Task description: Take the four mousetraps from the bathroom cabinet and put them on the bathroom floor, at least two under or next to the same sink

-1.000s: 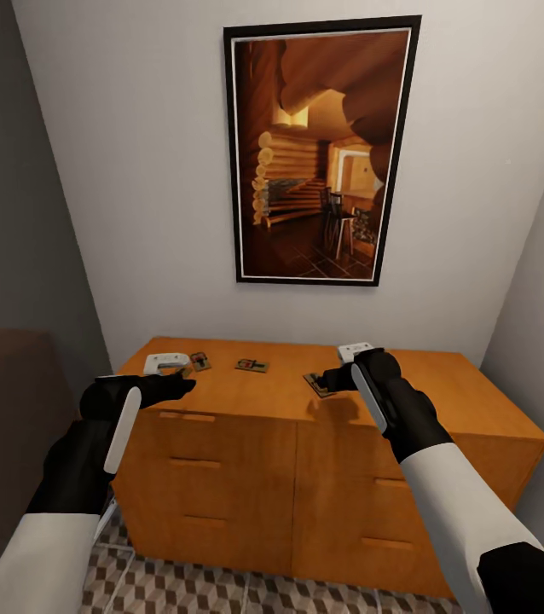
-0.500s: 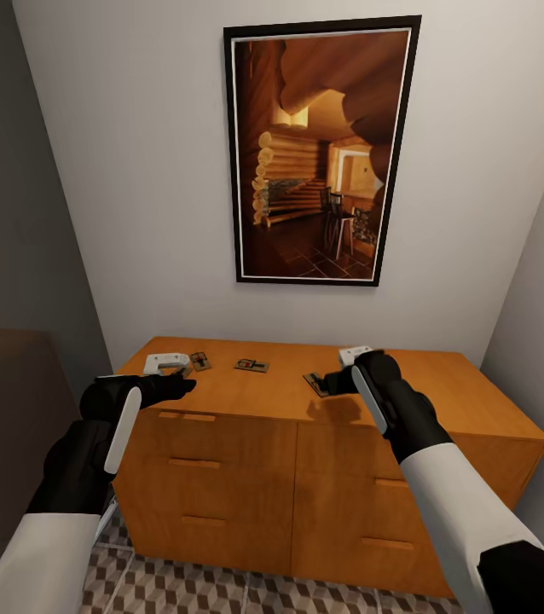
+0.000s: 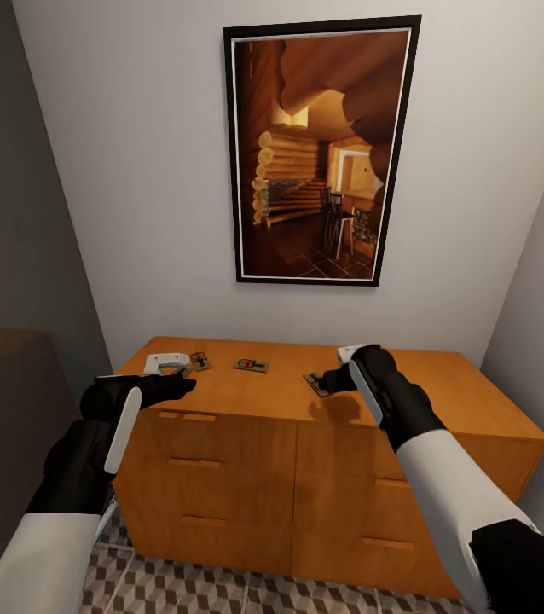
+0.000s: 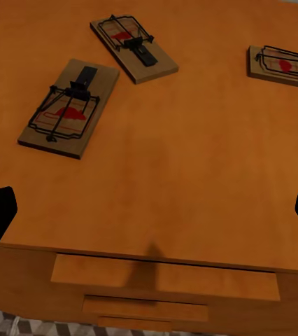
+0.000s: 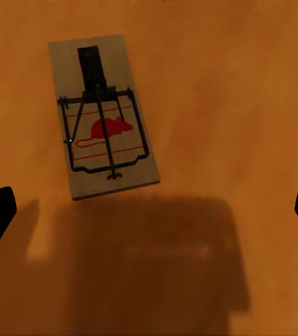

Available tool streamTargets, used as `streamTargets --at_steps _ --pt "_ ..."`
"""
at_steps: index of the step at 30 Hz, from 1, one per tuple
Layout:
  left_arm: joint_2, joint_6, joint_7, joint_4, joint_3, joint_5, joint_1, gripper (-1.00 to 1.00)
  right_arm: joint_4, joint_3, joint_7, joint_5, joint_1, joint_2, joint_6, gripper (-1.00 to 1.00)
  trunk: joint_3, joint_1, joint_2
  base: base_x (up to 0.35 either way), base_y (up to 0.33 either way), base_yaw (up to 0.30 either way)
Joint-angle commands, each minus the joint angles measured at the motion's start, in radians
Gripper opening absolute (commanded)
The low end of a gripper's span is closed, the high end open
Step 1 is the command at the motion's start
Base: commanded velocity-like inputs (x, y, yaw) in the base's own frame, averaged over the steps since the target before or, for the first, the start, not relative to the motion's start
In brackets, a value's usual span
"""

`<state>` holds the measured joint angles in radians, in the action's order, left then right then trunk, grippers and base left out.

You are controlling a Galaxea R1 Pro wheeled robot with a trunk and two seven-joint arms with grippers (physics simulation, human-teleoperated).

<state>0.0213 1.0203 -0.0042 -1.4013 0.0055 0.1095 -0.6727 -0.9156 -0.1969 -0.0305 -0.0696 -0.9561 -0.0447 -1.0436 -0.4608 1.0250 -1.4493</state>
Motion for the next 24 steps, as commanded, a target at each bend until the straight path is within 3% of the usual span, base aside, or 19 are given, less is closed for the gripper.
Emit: streamTargets --at_steps 1,24 --pt "0.000 0.004 0.000 -0.001 0.001 0.004 -0.001 1.00 0.003 -0.001 -0.003 -0.005 -0.003 0.000 -0.004 1.00 -0.001 0.000 -0.001 0.000 0.000 0.000" --pt "0.000 0.004 0.000 0.000 0.001 0.004 -0.001 1.00 -0.001 -0.001 0.006 -0.004 -0.035 -0.003 -0.004 1.00 -0.001 0.000 -0.001 0.011 0.000 0.000"
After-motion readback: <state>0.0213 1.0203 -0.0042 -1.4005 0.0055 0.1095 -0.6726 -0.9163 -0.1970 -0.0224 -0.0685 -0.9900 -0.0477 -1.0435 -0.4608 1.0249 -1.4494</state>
